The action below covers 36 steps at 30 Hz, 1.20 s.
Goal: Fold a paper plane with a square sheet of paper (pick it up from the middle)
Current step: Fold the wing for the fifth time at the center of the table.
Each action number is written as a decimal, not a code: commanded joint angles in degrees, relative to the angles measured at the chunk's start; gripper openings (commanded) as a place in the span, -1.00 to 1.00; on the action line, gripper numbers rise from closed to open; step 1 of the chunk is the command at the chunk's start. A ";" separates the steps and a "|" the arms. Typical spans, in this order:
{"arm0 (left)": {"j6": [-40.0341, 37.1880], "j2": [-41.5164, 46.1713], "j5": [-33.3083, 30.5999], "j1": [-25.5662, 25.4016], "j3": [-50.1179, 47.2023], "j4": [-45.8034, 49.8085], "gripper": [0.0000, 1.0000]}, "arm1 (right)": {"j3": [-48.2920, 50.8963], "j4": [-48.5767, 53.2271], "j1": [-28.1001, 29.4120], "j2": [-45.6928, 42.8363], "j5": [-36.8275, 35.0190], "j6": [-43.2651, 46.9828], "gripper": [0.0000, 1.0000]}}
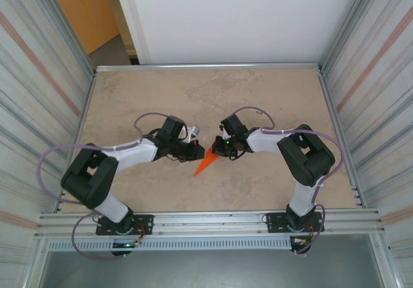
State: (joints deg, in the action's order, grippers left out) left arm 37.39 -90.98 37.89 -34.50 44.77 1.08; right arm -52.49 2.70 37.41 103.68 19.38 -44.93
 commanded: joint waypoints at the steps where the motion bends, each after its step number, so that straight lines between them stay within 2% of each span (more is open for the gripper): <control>1: 1.46 -4.11 -0.33 -0.24 1.40 0.24 -0.93 | 2.56 6.14 0.78 2.24 -1.01 -1.48 -0.99; 6: 1.11 -8.77 -1.14 -0.50 3.56 1.73 -0.96 | 2.05 5.76 0.76 1.62 -0.55 -0.66 -0.99; 18: -0.30 -12.83 -7.10 -0.93 3.57 10.82 -1.00 | 2.00 2.57 2.52 -4.95 -2.60 2.47 -0.95; 25: -0.52 -13.78 -8.15 -1.27 4.04 12.84 -1.00 | 4.97 -0.73 3.72 -3.08 -3.26 0.82 -0.95; 30: -1.00 -13.65 -8.82 -1.32 4.05 14.43 -1.00 | 6.45 -1.85 1.59 -2.77 -4.89 -0.02 -0.96; 36: -0.69 -13.67 -9.15 -1.29 2.31 14.51 -1.00 | 9.17 -3.45 -5.37 -3.47 -5.07 -0.85 -0.96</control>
State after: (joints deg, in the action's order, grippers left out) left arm 37.47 -102.15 33.32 -35.44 49.76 8.69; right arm -45.74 -3.14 36.77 100.01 20.71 -44.77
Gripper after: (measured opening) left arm 0.066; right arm 0.060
